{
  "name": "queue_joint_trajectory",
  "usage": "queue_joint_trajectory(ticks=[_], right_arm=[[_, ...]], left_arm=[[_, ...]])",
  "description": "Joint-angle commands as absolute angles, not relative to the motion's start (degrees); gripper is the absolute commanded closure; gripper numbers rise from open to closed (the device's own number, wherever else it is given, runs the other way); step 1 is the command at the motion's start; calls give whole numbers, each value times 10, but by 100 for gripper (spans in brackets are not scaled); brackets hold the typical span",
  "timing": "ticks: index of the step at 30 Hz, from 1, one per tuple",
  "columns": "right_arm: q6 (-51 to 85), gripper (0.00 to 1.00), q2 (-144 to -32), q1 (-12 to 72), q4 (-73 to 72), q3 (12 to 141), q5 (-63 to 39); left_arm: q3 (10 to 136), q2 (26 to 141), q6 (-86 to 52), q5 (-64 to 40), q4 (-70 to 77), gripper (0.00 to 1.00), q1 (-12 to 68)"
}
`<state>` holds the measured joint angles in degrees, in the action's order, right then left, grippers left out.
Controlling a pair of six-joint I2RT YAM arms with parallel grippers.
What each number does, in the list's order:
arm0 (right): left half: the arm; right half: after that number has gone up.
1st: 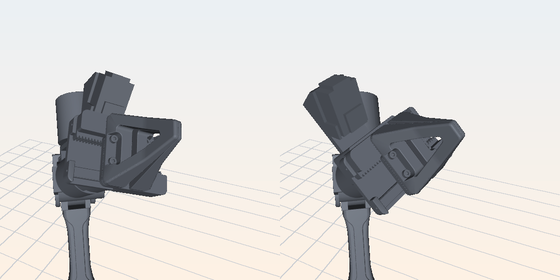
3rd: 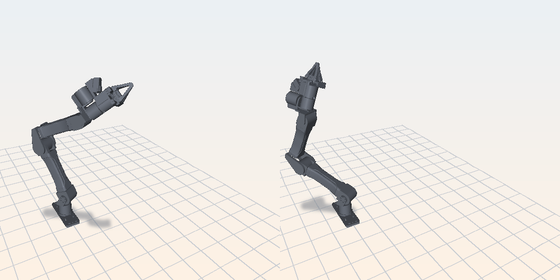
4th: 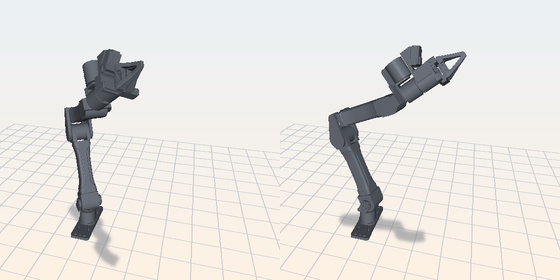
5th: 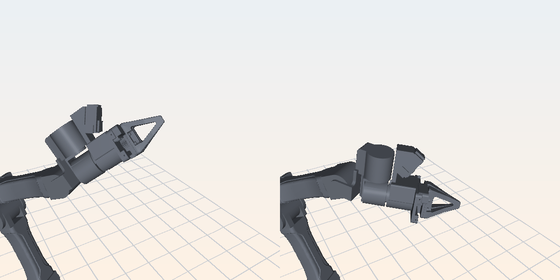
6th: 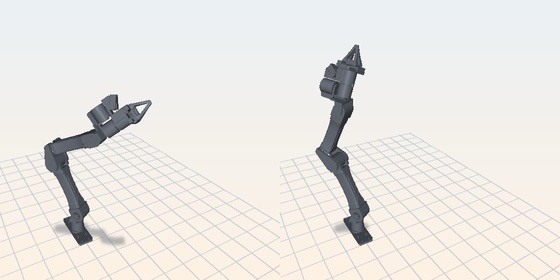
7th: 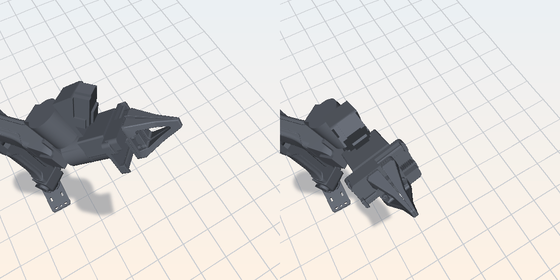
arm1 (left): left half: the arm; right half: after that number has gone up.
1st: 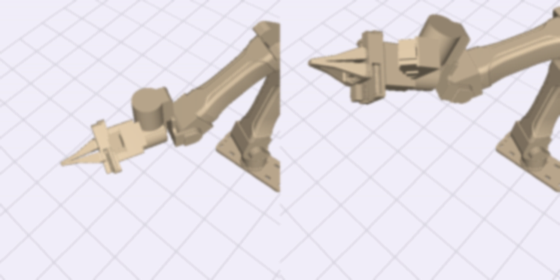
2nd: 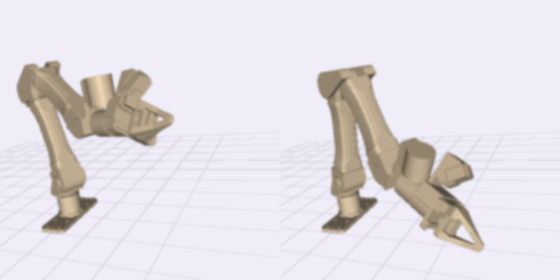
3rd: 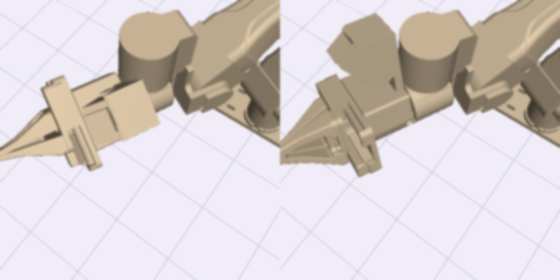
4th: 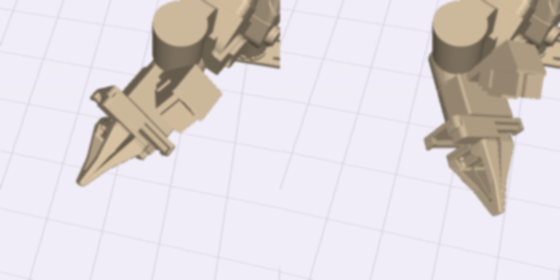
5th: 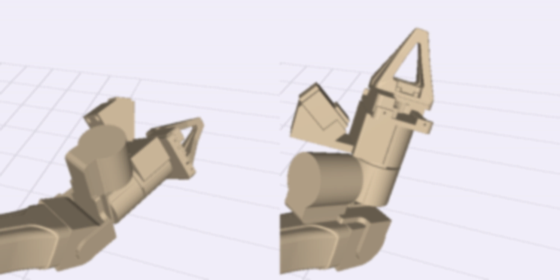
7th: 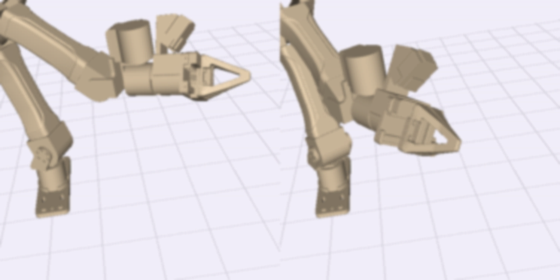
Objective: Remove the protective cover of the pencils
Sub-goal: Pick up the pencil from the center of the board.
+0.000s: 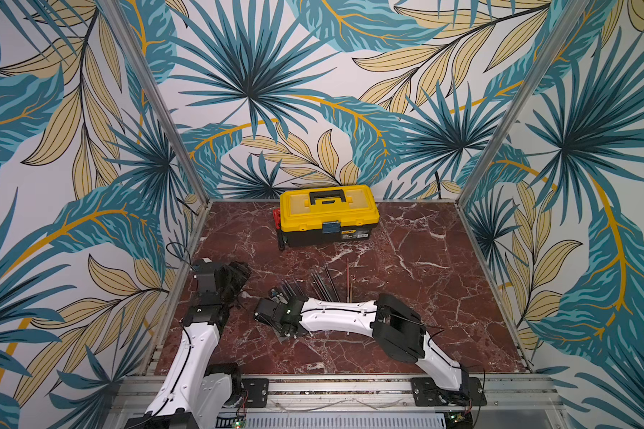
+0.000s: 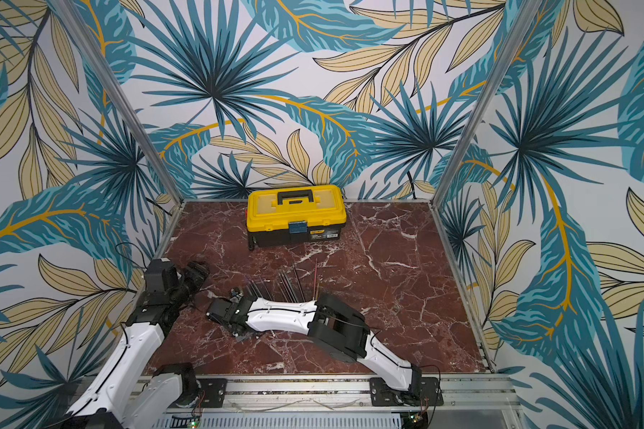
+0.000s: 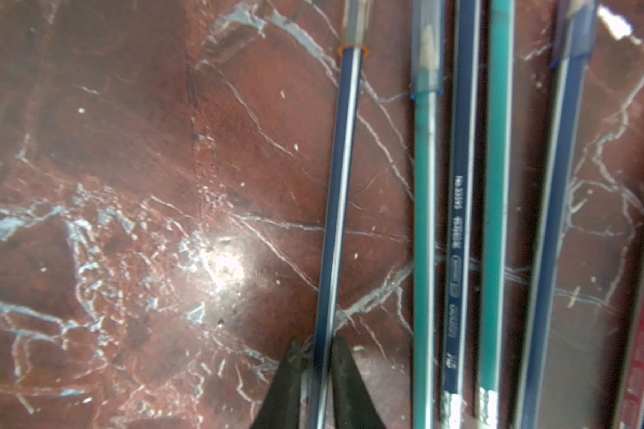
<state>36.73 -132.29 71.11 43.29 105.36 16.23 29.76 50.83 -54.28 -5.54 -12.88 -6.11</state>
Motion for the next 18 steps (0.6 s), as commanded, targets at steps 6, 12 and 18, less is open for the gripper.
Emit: queue_joint_trajectory(ticks=[6, 12, 18], right_arm=[[379, 88, -1342, 707, 453, 1052, 157], [385, 92, -1324, 707, 412, 1023, 144], [398, 97, -1290, 707, 391, 1000, 160]], left_arm=[[291, 437, -567, -98, -199, 26, -79], [236, 362, -590, -134, -162, 25, -84], [212, 387, -611, -193, -96, 27, -85]])
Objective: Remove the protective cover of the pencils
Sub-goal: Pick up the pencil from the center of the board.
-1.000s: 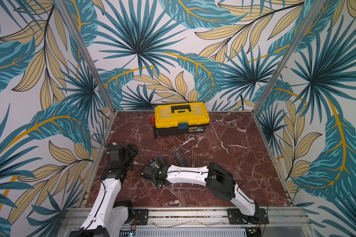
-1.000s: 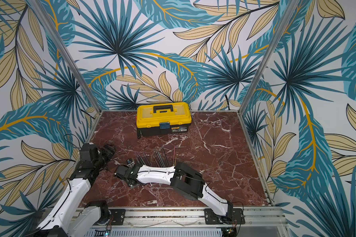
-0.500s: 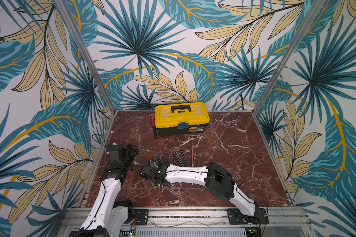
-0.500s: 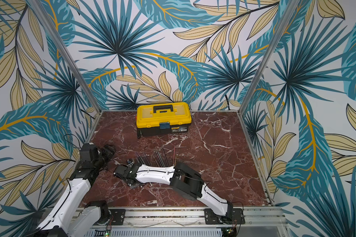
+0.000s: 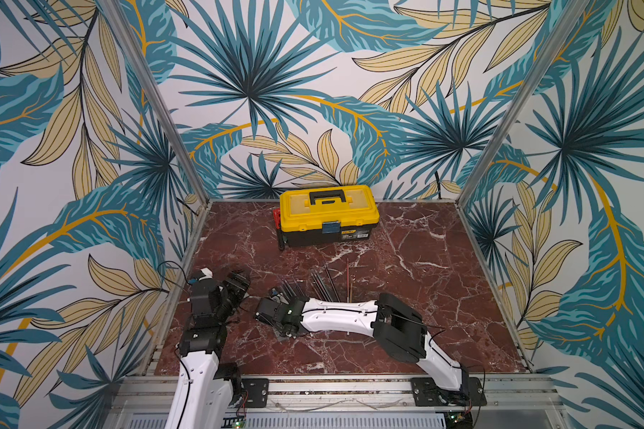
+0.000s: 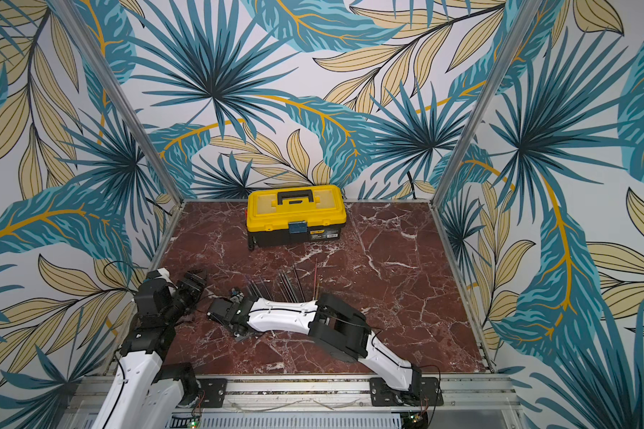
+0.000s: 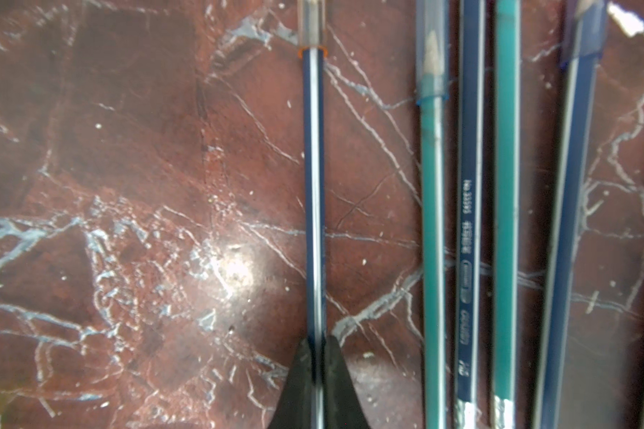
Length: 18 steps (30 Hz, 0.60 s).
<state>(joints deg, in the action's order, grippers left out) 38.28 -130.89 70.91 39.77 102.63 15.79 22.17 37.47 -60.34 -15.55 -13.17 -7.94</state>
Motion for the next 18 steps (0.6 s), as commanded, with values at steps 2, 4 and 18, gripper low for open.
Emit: queue_joint_trajectory(ticks=[2, 4, 18], right_arm=[[399, 97, -1269, 707, 364, 979, 161], [400, 98, -1247, 707, 339, 957, 164], [404, 100, -1146, 707, 258, 869, 152]], left_arm=[[211, 394, -608, -193, -98, 27, -85], [206, 398, -611, -195, -89, 27, -85], [213, 487, -566, -290, -9, 38, -83]])
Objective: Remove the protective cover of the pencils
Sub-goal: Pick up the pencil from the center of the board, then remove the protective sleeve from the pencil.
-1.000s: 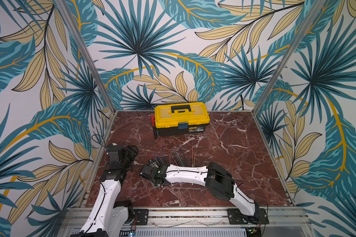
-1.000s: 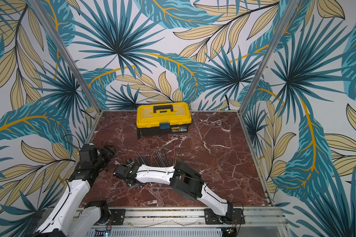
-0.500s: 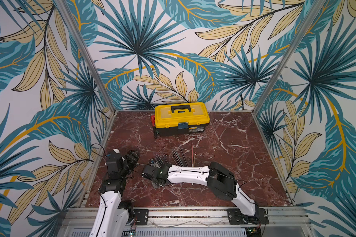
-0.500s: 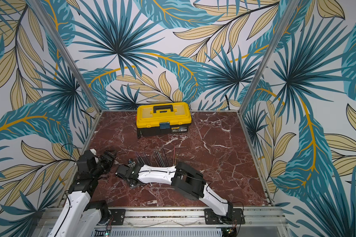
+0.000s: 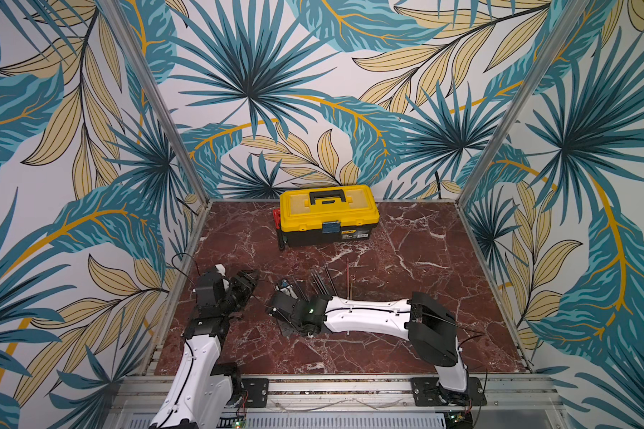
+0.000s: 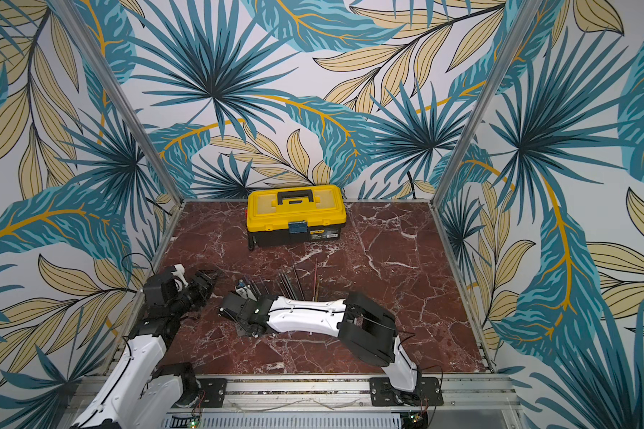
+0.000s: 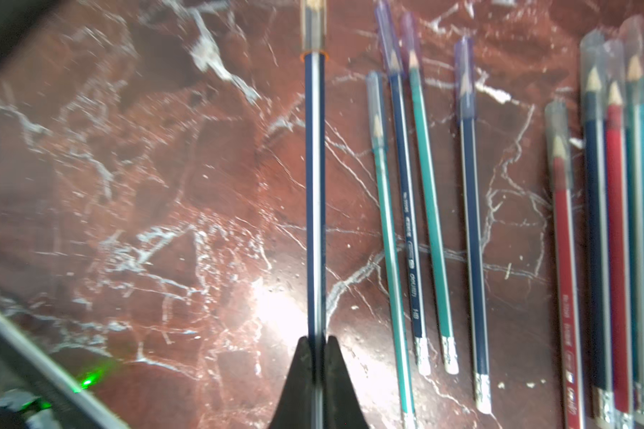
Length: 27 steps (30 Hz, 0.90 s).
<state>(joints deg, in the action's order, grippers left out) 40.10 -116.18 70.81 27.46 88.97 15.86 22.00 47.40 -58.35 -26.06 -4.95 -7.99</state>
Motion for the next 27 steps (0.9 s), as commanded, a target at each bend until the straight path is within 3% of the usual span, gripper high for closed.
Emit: queue_joint_trajectory(ticks=[1, 21, 27], right_arm=[[402, 100, -1142, 707, 254, 866, 150], [385, 100, -1108, 706, 253, 867, 135], [382, 100, -1111, 707, 242, 867, 122]], left_arm=[[215, 493, -565, -297, -4, 40, -82], [240, 550, -532, -277, 8, 47, -28], [248, 570, -527, -278, 8, 60, -23]])
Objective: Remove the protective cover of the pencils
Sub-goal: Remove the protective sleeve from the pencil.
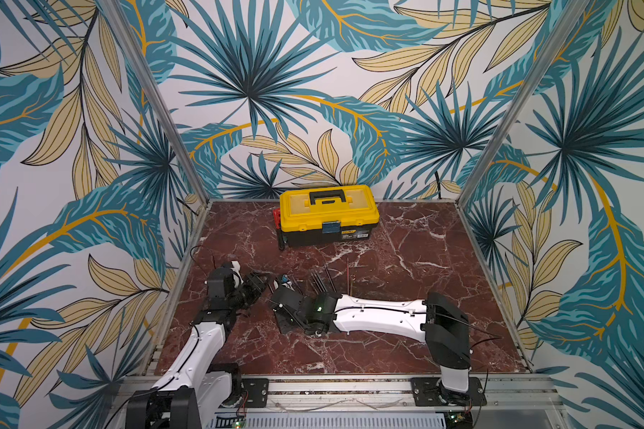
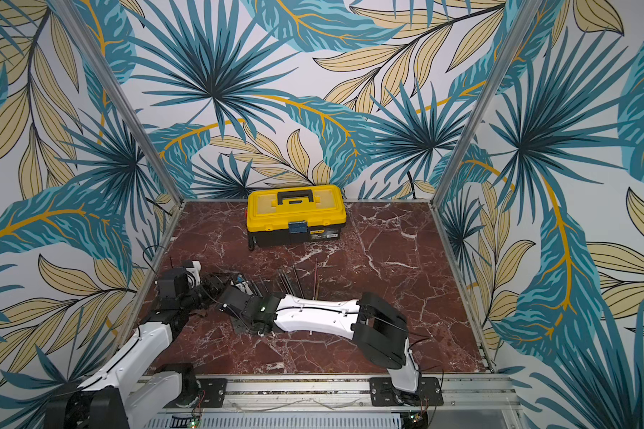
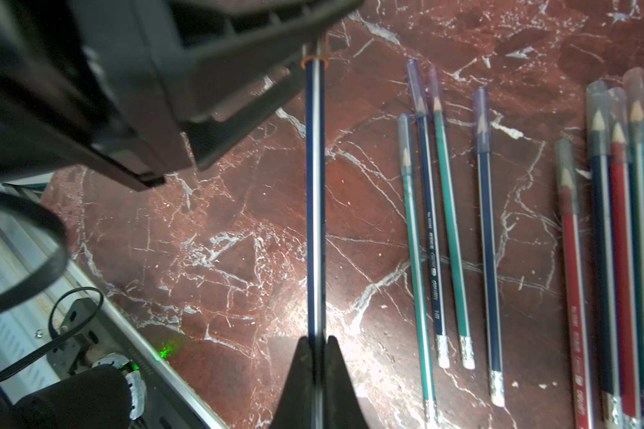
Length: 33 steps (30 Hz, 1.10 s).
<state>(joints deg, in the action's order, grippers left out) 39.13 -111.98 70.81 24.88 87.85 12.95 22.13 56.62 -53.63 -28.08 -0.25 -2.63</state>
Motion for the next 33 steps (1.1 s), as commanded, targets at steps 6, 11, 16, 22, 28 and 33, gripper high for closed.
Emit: queue_joint_trajectory(ticks=[6, 11, 16, 22, 28, 33], right_arm=[[383, 100, -1117, 707, 248, 871, 120], [380, 100, -1114, 707, 242, 864, 109], [376, 95, -1117, 707, 247, 868, 111], [368, 73, -1135, 707, 264, 893, 123], [365, 65, -1160, 706, 274, 918, 134], [363, 66, -1174, 704, 267, 928, 123]], left_arm=[[252, 576, -524, -279, 8, 73, -23], [259, 588, -520, -285, 8, 87, -23], [263, 601, -517, -282, 8, 95, -23], [267, 596, -513, -287, 8, 97, -23], [264, 585, -516, -287, 6, 97, -23], [269, 588, -513, -285, -1, 98, -24]])
